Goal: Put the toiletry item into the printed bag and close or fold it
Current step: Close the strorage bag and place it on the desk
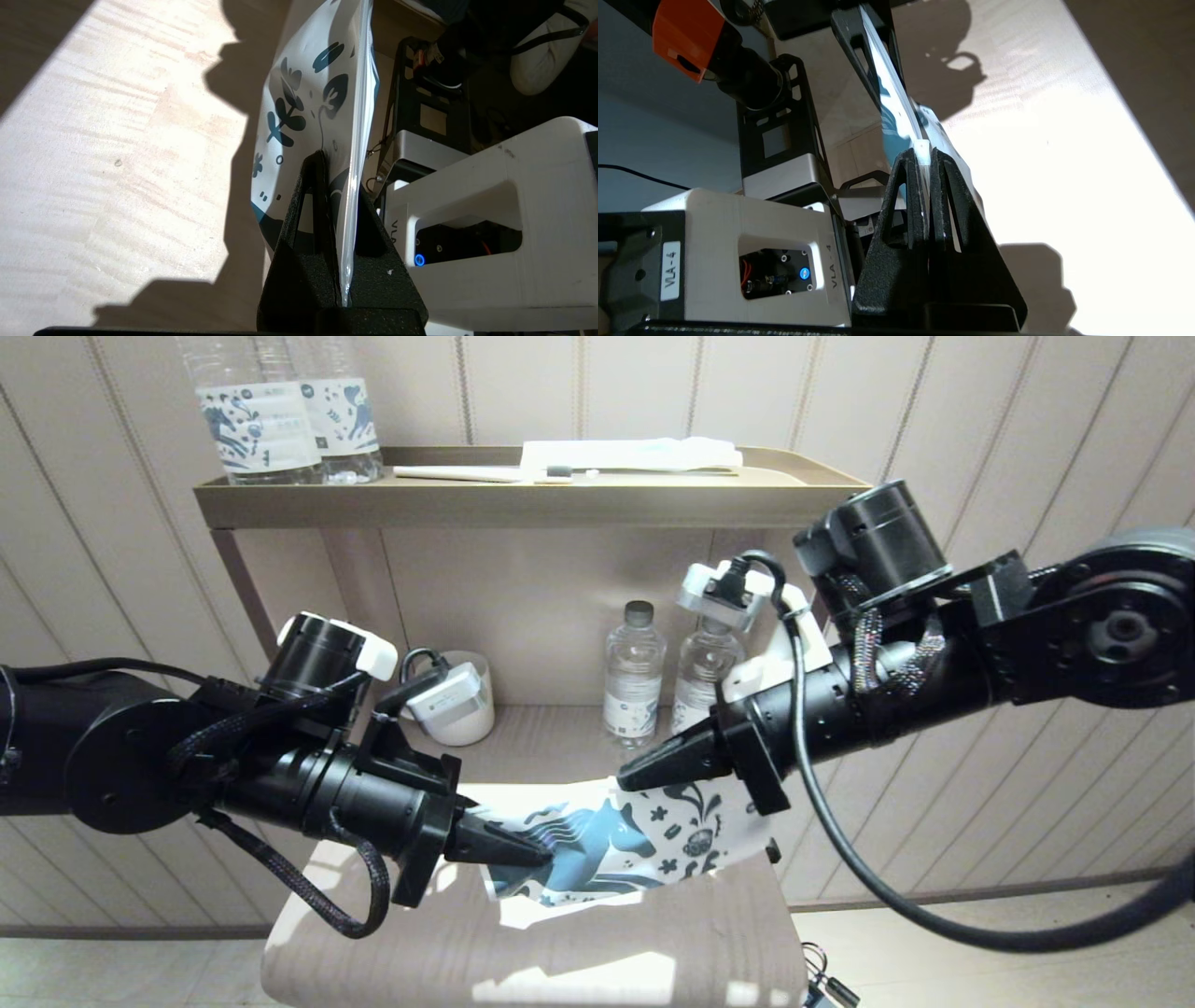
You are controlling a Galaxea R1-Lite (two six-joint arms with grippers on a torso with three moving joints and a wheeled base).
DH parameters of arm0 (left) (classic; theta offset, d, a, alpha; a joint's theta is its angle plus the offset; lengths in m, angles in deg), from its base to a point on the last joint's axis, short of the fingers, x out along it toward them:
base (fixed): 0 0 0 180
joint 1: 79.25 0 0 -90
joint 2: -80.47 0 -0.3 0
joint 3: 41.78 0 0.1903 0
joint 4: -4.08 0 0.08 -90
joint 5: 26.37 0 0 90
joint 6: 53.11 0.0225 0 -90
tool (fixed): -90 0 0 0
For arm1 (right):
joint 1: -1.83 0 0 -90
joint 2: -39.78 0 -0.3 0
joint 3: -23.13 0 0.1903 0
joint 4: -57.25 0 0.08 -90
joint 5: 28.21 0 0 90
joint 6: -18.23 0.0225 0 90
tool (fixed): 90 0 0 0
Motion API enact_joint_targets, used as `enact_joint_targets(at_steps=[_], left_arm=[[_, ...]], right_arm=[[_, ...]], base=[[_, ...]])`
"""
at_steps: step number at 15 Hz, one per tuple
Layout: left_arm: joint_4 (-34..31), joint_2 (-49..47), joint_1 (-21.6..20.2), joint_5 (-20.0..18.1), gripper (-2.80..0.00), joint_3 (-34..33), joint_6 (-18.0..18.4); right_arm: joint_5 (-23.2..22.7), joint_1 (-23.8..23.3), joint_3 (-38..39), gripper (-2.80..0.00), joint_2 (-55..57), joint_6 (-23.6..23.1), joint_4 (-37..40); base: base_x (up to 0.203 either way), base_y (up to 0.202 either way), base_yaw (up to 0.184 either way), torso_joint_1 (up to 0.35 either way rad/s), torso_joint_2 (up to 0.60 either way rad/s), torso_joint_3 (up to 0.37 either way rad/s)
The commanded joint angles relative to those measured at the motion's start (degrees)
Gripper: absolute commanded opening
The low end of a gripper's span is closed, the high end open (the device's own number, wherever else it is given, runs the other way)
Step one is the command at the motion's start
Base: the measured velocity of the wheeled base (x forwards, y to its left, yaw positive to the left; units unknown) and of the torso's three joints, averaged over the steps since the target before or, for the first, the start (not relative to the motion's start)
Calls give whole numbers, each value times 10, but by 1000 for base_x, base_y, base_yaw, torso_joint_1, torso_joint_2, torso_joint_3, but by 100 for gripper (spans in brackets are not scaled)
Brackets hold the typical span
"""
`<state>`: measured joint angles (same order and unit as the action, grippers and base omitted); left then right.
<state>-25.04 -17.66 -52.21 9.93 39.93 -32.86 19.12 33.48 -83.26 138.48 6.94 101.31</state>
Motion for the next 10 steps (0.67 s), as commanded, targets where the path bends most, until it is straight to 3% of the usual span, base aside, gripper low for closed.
enact_joint_targets(at_steps=[1, 6, 10], left_arm=[[0, 4, -1, -4, -280, -2, 1], [0, 12, -1, -4, -280, -3, 1], [1, 8, -6, -4, -280, -3, 1]], right_arm=[[-2, -29, 46, -280, -53, -1, 1], [-2, -102, 117, -280, -120, 0, 1], [-1, -129, 146, -280, -138, -1, 1]], base=[[0, 0, 0, 0, 0, 0], [0, 0, 0, 0, 0, 0], [0, 0, 0, 0, 0, 0]])
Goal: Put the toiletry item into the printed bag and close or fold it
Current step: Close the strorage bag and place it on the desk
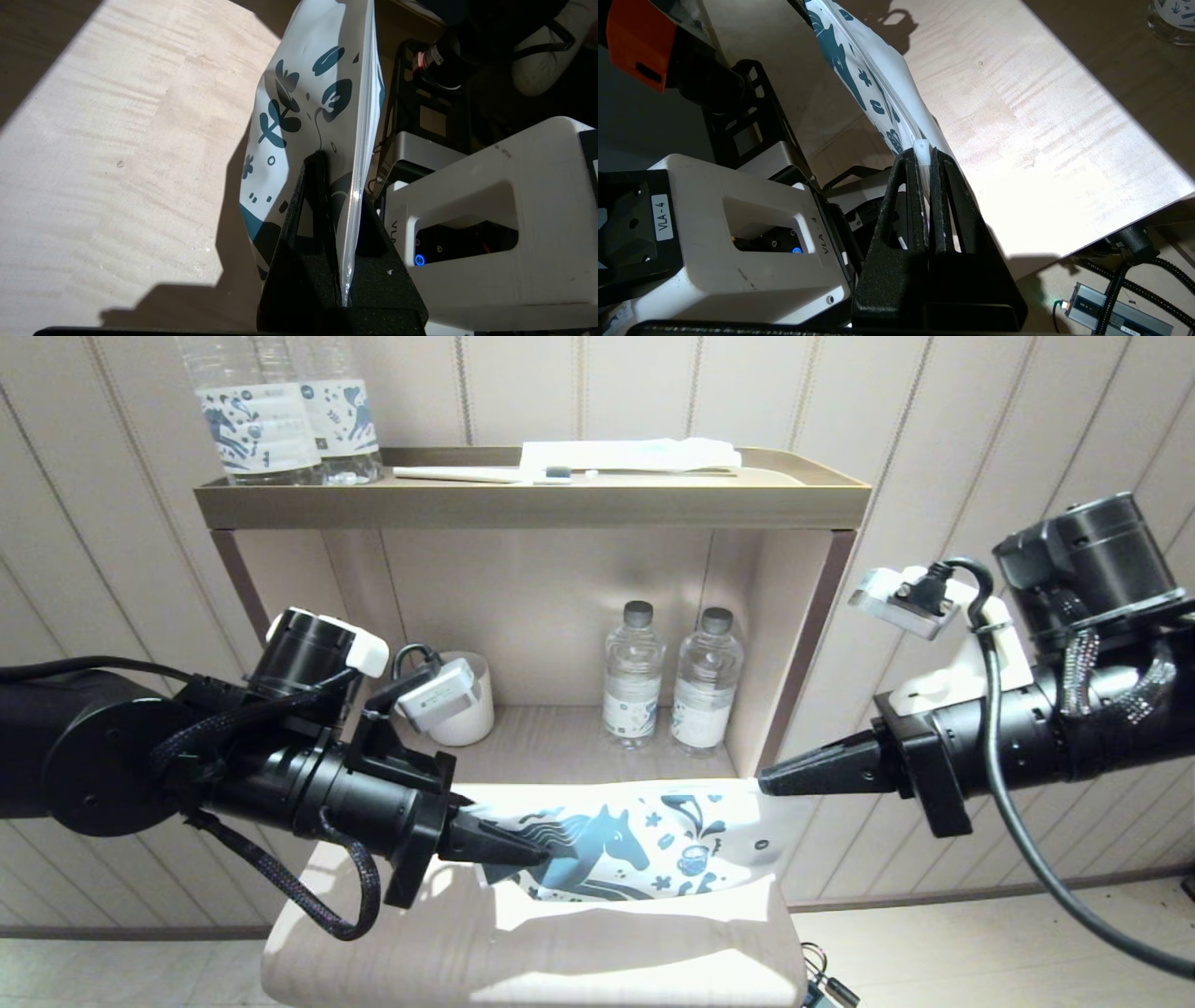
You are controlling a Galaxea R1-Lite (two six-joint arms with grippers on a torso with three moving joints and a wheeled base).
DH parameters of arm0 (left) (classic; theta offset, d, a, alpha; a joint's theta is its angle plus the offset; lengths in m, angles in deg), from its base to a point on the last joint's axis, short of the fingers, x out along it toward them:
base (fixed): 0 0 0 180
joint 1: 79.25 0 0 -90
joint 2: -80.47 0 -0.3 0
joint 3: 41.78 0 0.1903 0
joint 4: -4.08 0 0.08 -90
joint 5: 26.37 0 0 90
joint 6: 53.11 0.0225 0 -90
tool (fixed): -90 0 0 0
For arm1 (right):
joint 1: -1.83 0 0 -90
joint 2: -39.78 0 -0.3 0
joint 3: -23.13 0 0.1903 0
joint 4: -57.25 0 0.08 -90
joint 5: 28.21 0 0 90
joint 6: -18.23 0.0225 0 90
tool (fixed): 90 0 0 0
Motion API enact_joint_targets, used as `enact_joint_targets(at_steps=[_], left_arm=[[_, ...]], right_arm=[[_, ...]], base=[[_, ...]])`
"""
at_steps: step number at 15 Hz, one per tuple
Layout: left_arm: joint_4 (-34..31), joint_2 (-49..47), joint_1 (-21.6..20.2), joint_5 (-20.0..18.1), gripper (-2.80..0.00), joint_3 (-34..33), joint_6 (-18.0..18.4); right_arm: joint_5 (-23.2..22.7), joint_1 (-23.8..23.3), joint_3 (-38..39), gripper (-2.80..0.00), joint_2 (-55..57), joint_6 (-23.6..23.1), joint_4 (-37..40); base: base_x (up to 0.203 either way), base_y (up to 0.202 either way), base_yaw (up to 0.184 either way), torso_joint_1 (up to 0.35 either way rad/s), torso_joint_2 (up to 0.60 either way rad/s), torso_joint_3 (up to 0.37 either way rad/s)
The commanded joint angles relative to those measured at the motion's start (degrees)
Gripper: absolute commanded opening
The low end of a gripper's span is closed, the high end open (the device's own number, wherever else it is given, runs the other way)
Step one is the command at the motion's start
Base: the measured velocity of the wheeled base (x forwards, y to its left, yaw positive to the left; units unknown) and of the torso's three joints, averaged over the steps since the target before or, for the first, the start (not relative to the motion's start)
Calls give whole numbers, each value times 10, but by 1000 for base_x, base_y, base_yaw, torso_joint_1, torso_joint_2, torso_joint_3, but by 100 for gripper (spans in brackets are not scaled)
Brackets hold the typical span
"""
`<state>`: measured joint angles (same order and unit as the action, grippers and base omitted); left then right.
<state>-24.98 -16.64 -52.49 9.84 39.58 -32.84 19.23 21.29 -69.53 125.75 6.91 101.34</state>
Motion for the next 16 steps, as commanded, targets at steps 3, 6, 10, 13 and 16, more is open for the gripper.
enact_joint_targets(at_steps=[3, 6, 10, 13, 16], left_arm=[[1, -11, -18, -3, -280, 7, 0], [1, -19, -33, -3, -280, 14, -1], [1, -31, -38, -2, -280, 19, 0], [15, -47, -49, -2, -280, 23, 1], [21, -55, -54, -2, -280, 24, 0]], right_arm=[[-1, -8, 4, -280, 1, -1, -1], [-1, -9, 0, -280, 21, -2, -18], [2, -8, 2, -280, 38, 0, -36], [1, -6, -5, -280, 79, 0, -64], [3, 0, -28, -280, 123, 4, -95]], base=[[0, 0, 0, 0, 0, 0], [0, 0, 0, 0, 0, 0], [0, 0, 0, 0, 0, 0], [0, 0, 0, 0, 0, 0], [0, 0, 0, 0, 0, 0]])
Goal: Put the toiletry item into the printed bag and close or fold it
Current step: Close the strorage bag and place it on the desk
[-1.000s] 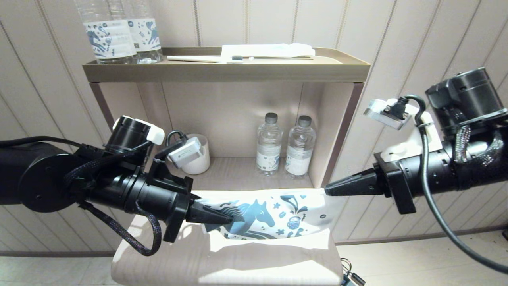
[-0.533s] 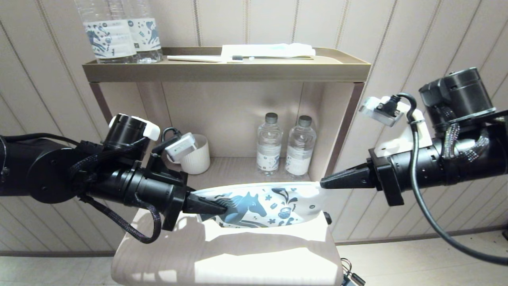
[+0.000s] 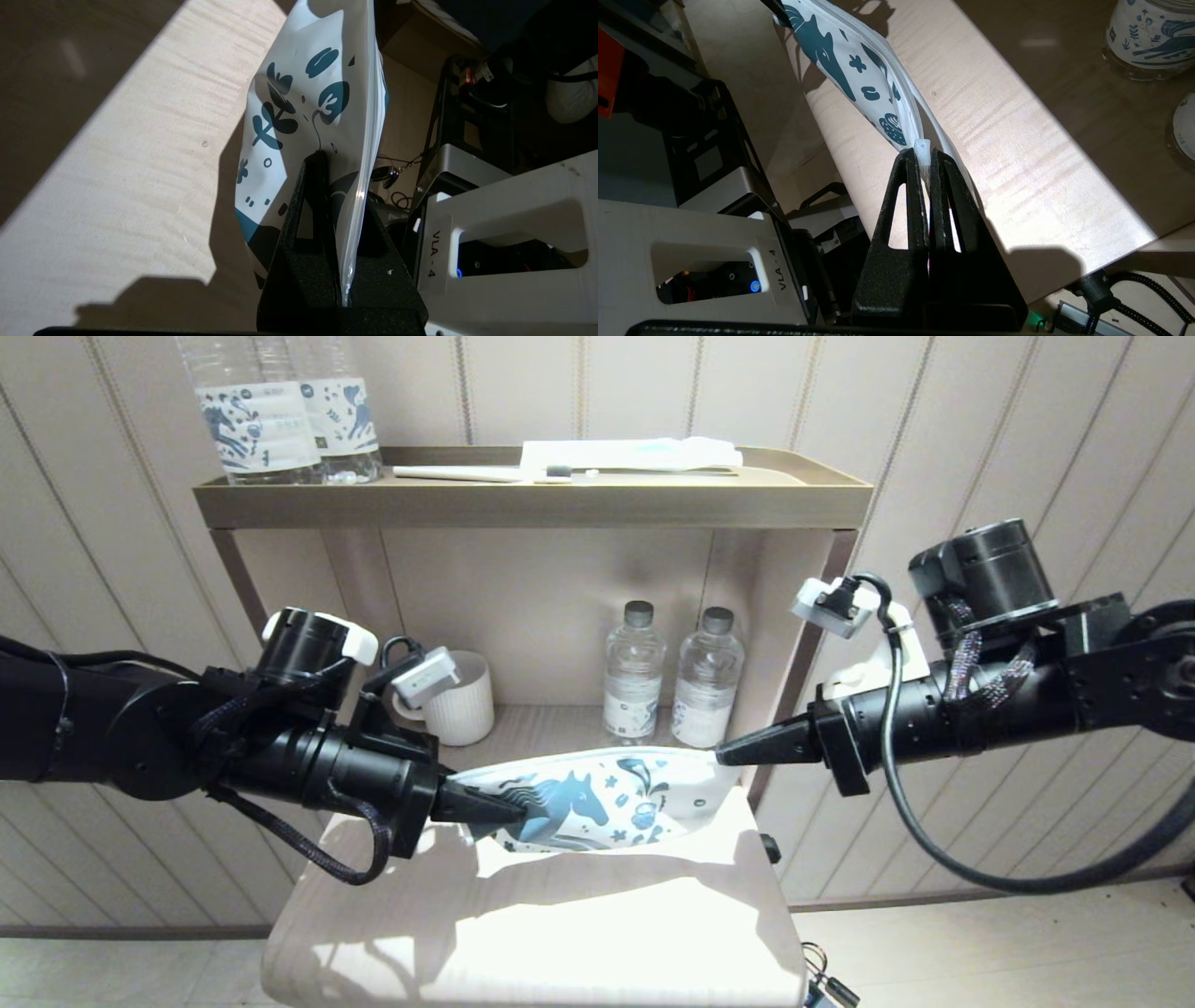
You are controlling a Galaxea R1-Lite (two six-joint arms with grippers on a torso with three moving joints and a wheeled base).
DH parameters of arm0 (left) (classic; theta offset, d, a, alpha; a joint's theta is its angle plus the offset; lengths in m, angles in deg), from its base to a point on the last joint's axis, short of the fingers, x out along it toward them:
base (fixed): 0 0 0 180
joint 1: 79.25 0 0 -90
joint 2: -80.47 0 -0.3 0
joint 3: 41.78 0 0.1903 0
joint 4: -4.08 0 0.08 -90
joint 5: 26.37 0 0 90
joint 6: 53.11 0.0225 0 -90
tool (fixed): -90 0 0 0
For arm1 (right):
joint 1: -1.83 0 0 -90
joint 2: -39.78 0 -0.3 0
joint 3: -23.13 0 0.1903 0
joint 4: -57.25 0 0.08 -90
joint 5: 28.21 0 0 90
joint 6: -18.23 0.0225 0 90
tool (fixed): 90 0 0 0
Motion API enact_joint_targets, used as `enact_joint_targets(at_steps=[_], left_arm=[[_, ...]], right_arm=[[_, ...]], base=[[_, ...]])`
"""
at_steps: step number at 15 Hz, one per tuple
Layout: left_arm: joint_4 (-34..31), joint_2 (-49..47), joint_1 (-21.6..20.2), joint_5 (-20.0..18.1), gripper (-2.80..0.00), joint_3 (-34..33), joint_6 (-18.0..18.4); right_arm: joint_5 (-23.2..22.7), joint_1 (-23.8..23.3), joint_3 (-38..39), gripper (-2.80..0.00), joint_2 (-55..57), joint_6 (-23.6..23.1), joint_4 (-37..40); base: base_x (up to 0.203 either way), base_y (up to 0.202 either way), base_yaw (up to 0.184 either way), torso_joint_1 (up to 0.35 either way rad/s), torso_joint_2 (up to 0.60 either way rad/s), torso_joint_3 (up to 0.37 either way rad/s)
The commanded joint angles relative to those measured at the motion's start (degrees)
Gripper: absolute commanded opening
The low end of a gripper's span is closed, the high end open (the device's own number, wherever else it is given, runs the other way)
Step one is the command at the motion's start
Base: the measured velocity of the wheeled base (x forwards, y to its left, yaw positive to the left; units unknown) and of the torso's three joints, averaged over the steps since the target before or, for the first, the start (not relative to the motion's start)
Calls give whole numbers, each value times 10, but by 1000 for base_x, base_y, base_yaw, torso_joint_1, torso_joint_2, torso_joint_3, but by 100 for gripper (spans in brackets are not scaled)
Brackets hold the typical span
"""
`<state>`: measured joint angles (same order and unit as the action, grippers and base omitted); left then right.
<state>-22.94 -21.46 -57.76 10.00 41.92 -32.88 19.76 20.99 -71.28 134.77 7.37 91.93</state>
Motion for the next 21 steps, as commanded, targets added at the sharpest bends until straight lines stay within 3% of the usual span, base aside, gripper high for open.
enact_joint_targets(at_steps=[1, 8, 12, 13, 21], left_arm=[[1, -6, -1, -4, -280, 0, 1], [1, -7, -2, -4, -280, -3, 3], [23, -35, -25, -5, -280, -1, 3], [35, -42, -33, -5, -280, -1, 3], [43, -64, -48, -5, -280, 3, 3]], right_arm=[[-2, 4, -16, 0, 41, -1, -3], [-2, -2, -31, 0, 48, 1, -4], [-2, -10, 3, 0, 17, 1, -3], [-1, -16, 19, -280, 1, 1, -3], [6, -44, 129, -280, -93, -2, -5]], base=[[0, 0, 0, 0, 0, 0], [0, 0, 0, 0, 0, 0], [0, 0, 0, 0, 0, 0], [0, 0, 0, 0, 0, 0], [0, 0, 0, 0, 0, 0]])
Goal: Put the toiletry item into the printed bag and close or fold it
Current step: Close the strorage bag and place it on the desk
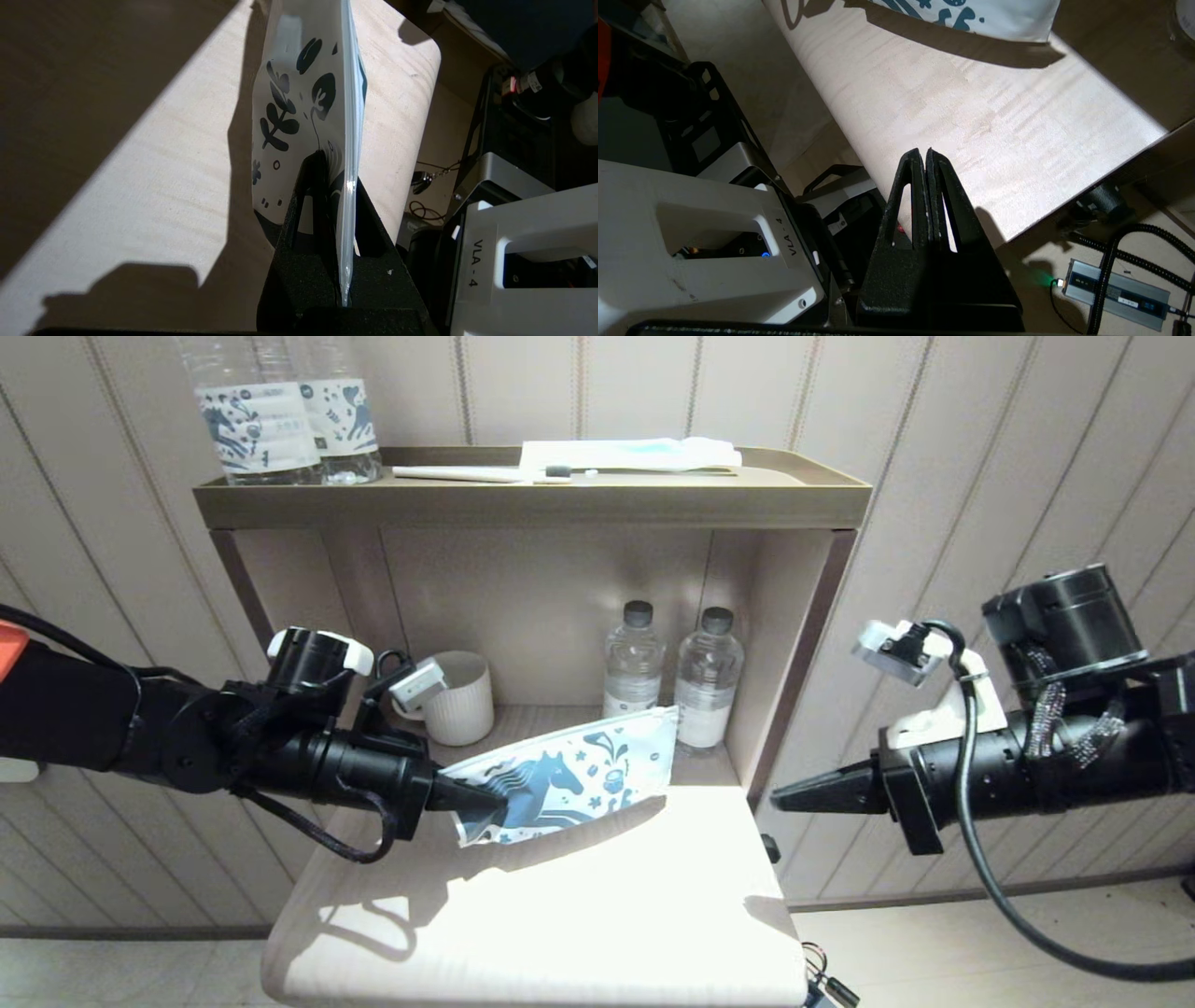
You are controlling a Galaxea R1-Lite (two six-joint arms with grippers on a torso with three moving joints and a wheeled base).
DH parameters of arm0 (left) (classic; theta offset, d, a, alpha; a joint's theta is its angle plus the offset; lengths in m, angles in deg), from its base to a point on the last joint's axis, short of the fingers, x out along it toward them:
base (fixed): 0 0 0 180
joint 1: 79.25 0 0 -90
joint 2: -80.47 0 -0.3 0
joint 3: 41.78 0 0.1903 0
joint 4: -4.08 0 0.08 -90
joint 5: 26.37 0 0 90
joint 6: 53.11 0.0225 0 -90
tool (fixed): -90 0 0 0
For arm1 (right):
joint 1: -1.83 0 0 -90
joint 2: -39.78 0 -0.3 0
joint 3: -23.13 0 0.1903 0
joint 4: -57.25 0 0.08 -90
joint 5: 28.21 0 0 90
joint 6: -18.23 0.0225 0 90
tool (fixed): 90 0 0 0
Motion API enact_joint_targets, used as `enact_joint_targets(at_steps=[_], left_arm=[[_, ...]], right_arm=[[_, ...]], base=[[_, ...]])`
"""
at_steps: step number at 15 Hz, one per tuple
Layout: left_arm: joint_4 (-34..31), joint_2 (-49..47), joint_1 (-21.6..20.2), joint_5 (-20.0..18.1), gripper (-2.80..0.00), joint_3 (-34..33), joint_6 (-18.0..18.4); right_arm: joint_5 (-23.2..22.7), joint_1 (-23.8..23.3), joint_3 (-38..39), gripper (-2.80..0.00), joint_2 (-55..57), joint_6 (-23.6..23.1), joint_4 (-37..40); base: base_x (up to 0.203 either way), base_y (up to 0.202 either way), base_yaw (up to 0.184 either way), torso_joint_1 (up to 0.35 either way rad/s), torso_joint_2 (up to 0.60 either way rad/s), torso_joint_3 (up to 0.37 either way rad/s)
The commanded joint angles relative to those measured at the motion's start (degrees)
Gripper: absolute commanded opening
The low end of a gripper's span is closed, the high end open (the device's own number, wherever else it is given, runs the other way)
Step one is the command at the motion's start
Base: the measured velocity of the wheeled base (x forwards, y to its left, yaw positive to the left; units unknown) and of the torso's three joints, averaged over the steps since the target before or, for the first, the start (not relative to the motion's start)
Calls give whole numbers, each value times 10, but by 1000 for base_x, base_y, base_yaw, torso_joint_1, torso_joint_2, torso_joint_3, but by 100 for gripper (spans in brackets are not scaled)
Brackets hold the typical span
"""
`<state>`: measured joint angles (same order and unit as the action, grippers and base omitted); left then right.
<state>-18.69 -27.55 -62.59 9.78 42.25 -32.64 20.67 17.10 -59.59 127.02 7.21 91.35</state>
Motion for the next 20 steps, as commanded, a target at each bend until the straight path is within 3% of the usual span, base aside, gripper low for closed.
enact_joint_targets(at_steps=[1, 5, 8, 9, 15, 20], left_arm=[[0, -3, 0, -3, -280, 0, 1], [0, -19, 0, -2, -280, 0, 3], [0, -19, 1, 24, -280, -2, 8], [1, -18, 0, 26, 0, -5, 10], [0, 10, 1, 24, 0, -8, 18], [-1, 109, -18, 25, 0, -39, 17]], right_arm=[[-3, -6, 20, -280, -17, -1, 1], [-4, -5, 36, -280, -26, 1, 0], [-5, -5, 42, -280, -26, -1, 0], [-5, -5, 42, -280, -26, -2, -4], [-5, -3, 51, -280, -30, -2, -19], [-4, -5, 50, -280, -59, -1, -19]], base=[[0, 0, 0, 0, 0, 0], [0, 0, 0, 0, 0, 0], [0, 0, 0, 0, 0, 0], [0, 0, 0, 0, 0, 0], [0, 0, 0, 0, 0, 0], [0, 0, 0, 0, 0, 0]])
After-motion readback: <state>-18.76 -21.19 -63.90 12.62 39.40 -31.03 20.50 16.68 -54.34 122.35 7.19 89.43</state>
